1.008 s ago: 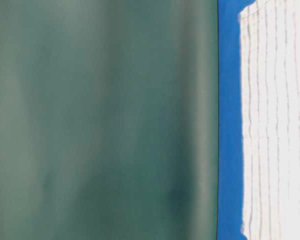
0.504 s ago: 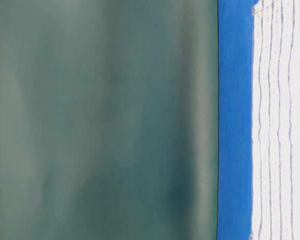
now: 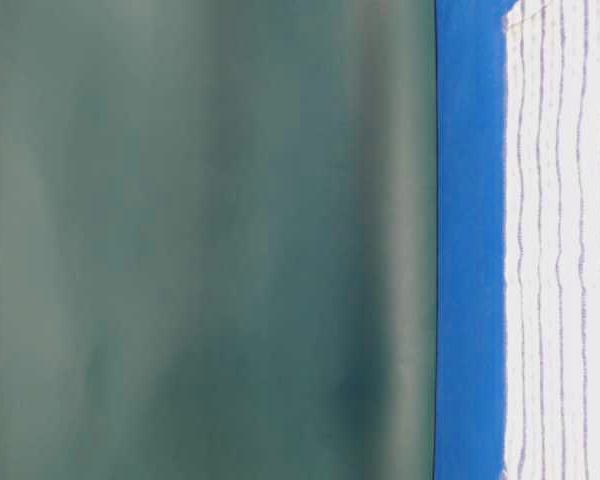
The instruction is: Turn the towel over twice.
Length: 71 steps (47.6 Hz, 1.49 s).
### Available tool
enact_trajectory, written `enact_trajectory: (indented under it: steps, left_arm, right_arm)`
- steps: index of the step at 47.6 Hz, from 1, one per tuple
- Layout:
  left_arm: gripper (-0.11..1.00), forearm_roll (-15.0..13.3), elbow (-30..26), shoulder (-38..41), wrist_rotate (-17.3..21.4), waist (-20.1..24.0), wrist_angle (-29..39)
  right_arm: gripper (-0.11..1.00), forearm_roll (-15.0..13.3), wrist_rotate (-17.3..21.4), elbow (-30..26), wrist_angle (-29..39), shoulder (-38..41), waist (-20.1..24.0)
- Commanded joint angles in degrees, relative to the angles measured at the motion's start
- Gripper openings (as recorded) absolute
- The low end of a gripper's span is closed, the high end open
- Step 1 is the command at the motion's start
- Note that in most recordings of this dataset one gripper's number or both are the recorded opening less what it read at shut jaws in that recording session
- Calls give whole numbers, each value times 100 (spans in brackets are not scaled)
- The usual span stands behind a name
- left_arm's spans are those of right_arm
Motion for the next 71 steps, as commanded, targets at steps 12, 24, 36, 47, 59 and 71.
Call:
enact_trajectory:
  steps: [12, 24, 36, 47, 59, 71]
  left_arm:
    - [85, 9, -167, -1222, 334, 272, 519]
    - [78, 9, 158, -2338, 1028, 826, 483]
    - [78, 9, 729, -3577, 1450, 1362, 18]
    - [78, 9, 1459, -4544, 1564, 1670, -360]
    - [78, 9, 1617, -4913, 1564, 1828, -396]
    - [78, 9, 1617, -4816, 1564, 1907, -439]
  right_arm:
    - [63, -984, -35, -220, 334, -1151, -123]
    - [64, -2329, -44, 0, 308, -2487, -694]
    - [64, -3463, -44, 387, 105, -3630, -1494]
    - [64, -3604, -35, 1248, -1336, -4148, -2443]
    - [64, -3524, 9, 1564, -2039, -4087, -2883]
    - [64, -3507, 18, 1538, -2013, -4087, -2892]
